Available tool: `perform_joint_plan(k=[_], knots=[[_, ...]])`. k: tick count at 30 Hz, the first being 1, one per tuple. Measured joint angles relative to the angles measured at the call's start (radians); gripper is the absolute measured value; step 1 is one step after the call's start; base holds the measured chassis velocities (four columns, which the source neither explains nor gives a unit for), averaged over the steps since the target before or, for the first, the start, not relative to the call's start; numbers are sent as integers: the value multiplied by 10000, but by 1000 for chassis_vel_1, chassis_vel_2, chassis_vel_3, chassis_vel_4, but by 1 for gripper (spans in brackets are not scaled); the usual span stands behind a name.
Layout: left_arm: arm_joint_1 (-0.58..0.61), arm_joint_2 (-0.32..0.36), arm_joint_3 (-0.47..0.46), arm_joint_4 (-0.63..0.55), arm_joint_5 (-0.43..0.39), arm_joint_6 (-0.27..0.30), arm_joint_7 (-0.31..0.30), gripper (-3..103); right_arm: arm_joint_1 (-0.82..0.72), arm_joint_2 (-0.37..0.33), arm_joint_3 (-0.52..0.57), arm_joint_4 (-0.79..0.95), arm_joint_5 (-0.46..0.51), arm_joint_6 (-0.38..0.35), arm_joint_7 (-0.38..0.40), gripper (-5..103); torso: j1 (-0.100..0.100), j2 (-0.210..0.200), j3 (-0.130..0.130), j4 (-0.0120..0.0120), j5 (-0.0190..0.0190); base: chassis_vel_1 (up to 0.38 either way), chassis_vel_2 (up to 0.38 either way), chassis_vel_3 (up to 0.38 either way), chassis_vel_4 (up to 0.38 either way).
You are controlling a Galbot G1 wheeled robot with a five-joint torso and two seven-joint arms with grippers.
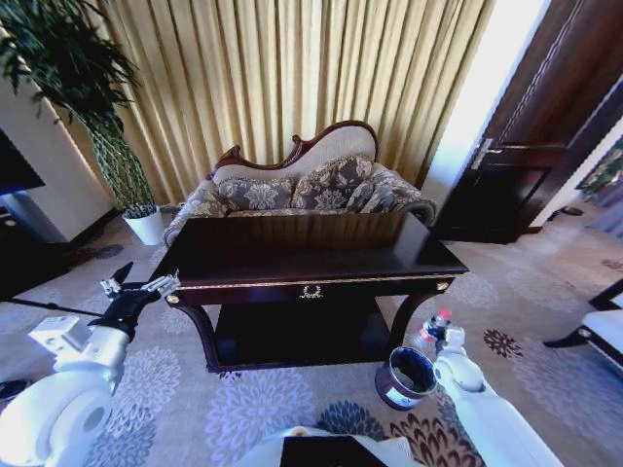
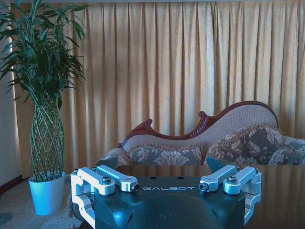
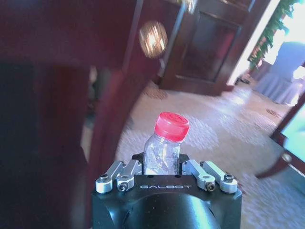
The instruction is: Move to the front of the table and place the trash on the table into the trash bin.
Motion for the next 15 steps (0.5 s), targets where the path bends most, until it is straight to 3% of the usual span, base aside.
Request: perform_joint_plan(k=[7,11,15], knots=[[6,4,172,0,157,-9,-2,100,264,211,-2,-967,-276,306,-95,29,0,0,0,2,0,0,0,0,0],[-59,5,330,0,209,-14,-4,100,235,238,-1,-767,-281,309,-101,51,0,0,-1,2,-2,0,0,0,0],[-60,-6,358,0,240,-35,-5,100,227,238,-3,-664,-274,310,-101,61,0,0,0,2,-1,0,0,0,0]])
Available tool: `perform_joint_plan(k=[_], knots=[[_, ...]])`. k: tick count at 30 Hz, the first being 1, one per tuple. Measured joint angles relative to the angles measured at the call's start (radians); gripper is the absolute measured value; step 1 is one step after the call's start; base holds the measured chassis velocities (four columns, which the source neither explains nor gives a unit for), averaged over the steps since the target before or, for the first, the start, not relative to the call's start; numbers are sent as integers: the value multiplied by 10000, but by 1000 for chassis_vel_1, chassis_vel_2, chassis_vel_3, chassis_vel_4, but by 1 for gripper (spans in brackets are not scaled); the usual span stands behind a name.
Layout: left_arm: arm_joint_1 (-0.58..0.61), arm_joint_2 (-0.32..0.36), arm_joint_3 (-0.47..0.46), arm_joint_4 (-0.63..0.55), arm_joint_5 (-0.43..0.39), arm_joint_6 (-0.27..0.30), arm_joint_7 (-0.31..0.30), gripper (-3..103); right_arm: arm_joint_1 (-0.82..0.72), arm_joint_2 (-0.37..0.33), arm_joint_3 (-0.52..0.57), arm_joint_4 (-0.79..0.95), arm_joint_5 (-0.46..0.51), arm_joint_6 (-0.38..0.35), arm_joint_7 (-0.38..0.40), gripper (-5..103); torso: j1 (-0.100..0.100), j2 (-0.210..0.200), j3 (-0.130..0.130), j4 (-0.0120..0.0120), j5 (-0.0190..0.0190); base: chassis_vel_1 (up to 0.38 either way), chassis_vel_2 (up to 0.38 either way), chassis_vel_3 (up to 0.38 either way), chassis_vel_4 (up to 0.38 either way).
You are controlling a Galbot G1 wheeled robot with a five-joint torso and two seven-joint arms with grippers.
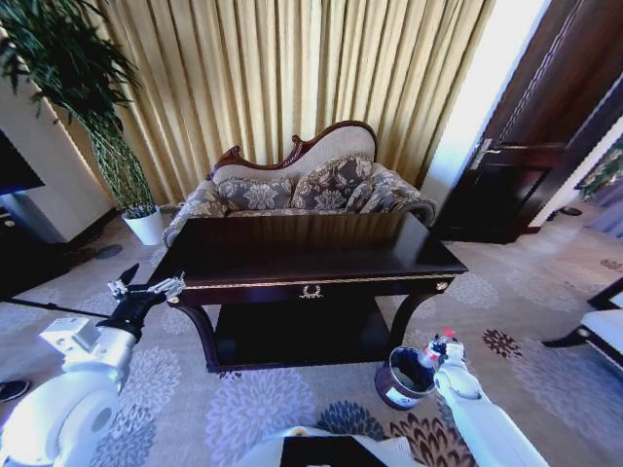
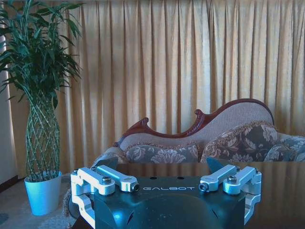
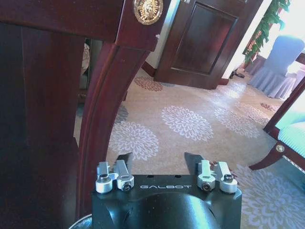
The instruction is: Move to the front of the table and place the trash on the table into the trash bin.
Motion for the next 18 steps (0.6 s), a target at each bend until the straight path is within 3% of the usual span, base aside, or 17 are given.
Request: perform_joint_plan(k=[7,10,18], knots=[[-1,23,-55,0,2,-40,0,100,-103,-7,46,217,144,-24,11,83,0,0,0,0,0,0,0,0,0],[-21,12,-49,0,-3,-48,-1,100,-185,-36,100,342,157,-37,22,98,-1,0,0,0,0,0,0,0,0],[-18,-6,-54,-1,-9,-52,-1,100,-273,-77,158,471,173,-47,38,100,0,1,0,0,0,0,0,0,0]])
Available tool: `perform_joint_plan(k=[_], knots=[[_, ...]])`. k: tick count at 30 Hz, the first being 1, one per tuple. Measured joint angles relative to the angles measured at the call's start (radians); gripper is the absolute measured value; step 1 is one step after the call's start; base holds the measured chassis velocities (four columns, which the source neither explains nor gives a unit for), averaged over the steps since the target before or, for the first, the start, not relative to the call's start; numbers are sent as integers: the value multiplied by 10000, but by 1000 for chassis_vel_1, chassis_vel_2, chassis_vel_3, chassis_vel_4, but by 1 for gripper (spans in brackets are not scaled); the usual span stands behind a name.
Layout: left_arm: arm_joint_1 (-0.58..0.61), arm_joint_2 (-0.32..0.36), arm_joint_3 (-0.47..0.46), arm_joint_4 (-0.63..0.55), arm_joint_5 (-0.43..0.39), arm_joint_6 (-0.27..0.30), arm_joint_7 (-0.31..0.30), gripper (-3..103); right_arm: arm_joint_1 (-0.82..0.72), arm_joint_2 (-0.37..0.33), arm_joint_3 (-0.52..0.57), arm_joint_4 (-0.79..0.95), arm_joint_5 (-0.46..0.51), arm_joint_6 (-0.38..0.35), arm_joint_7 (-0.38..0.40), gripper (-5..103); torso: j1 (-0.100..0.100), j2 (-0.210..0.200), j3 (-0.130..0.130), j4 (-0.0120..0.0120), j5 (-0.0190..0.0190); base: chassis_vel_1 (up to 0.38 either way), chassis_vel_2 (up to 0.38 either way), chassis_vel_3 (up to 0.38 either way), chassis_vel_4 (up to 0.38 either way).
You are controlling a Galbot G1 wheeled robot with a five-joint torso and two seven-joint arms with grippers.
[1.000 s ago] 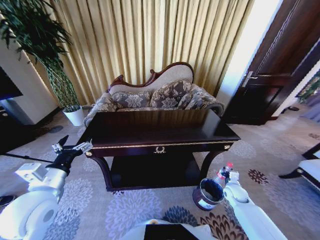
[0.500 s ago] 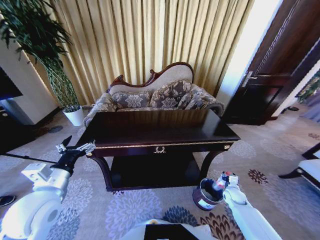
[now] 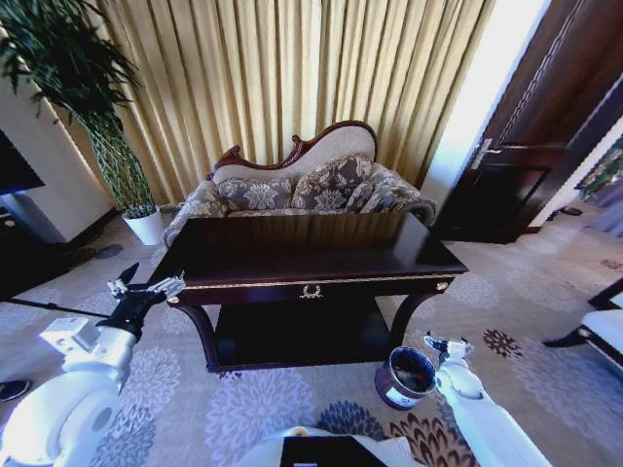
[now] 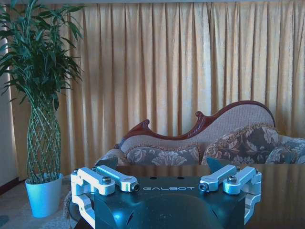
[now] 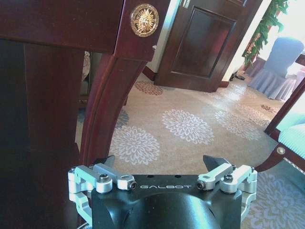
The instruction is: Move to the front of the table and place the trash on the table into the trash bin.
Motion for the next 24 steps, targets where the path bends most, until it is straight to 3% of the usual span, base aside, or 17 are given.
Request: perform_joint_plan(k=[10,17,24], knots=[[13,-4,-26,0,-16,-6,1,100,-136,-12,112,227,124,-31,22,100,0,-1,0,0,1,0,0,0,0],[36,-51,-69,0,-29,-6,4,100,-804,-253,589,2168,1139,-615,9,100,0,0,0,1,-1,0,0,0,0],[35,-27,-122,0,-53,-6,21,100,-2003,-694,1251,4228,1563,-810,-456,100,0,0,0,-1,0,0,0,0,0]])
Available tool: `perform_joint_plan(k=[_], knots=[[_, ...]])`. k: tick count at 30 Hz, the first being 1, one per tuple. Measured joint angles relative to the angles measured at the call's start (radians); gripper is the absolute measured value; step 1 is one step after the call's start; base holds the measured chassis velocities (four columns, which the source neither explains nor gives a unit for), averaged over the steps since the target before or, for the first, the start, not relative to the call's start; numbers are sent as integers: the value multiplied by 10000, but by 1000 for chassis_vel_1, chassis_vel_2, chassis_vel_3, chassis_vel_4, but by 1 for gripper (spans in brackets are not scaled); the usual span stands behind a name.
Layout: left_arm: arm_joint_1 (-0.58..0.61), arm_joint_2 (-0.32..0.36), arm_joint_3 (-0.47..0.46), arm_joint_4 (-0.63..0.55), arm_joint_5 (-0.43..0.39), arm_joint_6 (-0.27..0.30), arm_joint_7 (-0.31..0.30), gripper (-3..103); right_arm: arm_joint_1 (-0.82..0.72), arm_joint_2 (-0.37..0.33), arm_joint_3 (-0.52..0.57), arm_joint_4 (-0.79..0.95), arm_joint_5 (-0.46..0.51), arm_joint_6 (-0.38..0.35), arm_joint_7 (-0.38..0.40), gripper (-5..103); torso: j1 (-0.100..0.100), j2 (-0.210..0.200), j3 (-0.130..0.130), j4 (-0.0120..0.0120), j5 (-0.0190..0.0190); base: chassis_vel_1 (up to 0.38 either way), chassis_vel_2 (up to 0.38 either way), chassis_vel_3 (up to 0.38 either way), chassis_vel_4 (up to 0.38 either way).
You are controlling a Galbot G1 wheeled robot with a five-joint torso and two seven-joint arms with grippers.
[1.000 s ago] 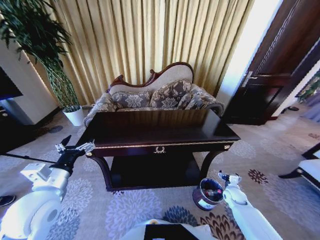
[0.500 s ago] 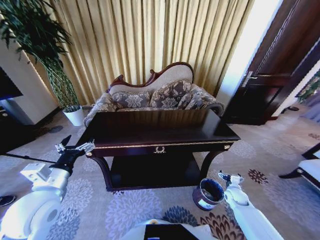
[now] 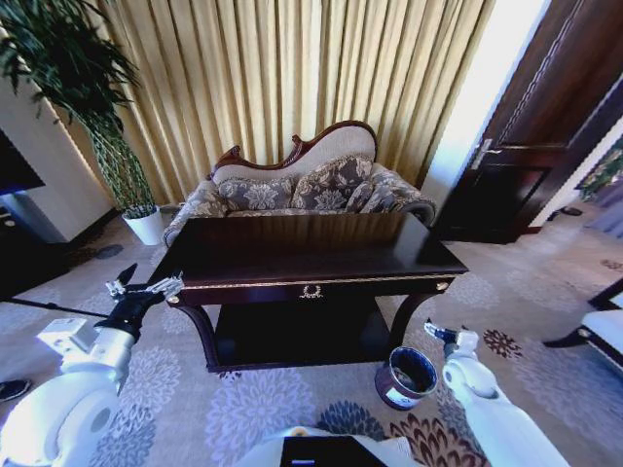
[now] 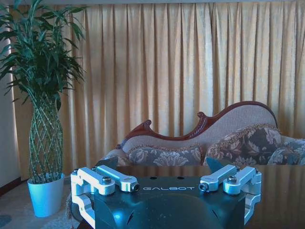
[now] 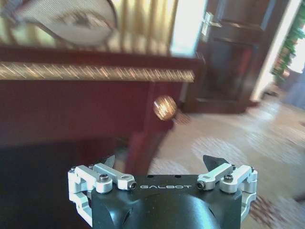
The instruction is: Move to the front of the table and place the trash on the table into the trash bin.
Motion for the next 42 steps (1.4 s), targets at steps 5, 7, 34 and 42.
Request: perform_joint_plan(k=[5,7,34,42], knots=[[-27,69,13,0,-2,0,25,100,-873,-132,643,2341,663,-36,-149,100,-1,1,-1,0,-1,0,0,0,0],[-37,99,12,0,-2,0,28,100,-1075,-172,927,3484,898,-108,-149,100,0,1,-1,3,-3,0,0,0,0],[-66,7,22,0,-24,15,36,100,-2024,-257,892,7405,611,-969,260,100,1,0,1,1,0,5,-5,-6,5],[-58,20,19,0,-23,15,39,100,-2030,-229,868,7357,568,-971,260,100,0,0,0,1,1,127,-128,-125,121]])
